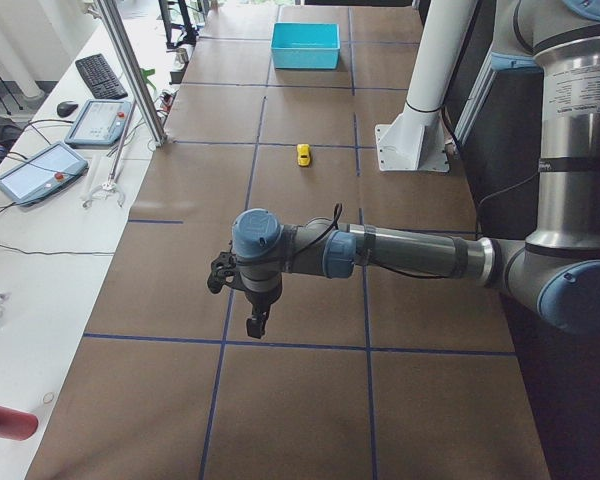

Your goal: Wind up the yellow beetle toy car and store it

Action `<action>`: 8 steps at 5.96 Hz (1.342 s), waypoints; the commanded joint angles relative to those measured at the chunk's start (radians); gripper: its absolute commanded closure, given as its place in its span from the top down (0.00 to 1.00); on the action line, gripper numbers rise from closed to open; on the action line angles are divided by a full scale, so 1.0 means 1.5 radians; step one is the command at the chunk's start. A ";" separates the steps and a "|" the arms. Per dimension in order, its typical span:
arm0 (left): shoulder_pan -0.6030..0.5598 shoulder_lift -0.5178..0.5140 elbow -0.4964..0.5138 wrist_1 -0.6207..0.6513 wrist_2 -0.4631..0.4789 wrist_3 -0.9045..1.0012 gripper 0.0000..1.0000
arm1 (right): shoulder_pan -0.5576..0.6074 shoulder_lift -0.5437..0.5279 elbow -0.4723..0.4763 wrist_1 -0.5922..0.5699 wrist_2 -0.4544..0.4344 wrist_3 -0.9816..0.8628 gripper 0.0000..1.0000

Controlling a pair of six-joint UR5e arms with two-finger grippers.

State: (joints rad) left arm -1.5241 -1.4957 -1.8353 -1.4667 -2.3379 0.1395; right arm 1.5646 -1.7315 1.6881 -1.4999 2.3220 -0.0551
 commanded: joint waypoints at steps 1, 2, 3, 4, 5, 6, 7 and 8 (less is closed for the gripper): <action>0.061 -0.002 -0.171 0.132 0.067 0.001 1.00 | 0.000 0.001 -0.008 0.000 -0.001 0.000 1.00; 0.114 -0.005 -0.226 0.133 0.100 0.001 1.00 | 0.000 0.001 -0.005 0.000 -0.001 0.000 1.00; 0.171 -0.058 -0.232 0.134 0.100 0.001 1.00 | 0.000 0.001 0.004 0.000 -0.001 0.000 1.00; 0.230 -0.116 -0.230 0.161 0.103 0.001 1.00 | 0.000 0.000 0.007 -0.001 0.000 0.000 1.00; 0.291 -0.197 -0.227 0.205 0.133 0.001 1.00 | 0.000 -0.001 0.014 -0.001 0.000 0.000 1.00; 0.360 -0.270 -0.227 0.246 0.186 0.001 1.00 | 0.000 -0.001 0.021 -0.013 0.000 0.000 1.00; 0.423 -0.330 -0.227 0.264 0.236 0.001 1.00 | -0.001 0.003 0.052 -0.086 -0.001 0.000 1.00; 0.475 -0.346 -0.230 0.264 0.273 0.001 1.00 | -0.004 0.006 0.066 -0.108 -0.001 0.001 1.00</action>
State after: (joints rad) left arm -0.8950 -1.9688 -2.1766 -1.0819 -1.9894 0.1411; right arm 1.5619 -1.7273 1.7610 -1.6132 2.3213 -0.0548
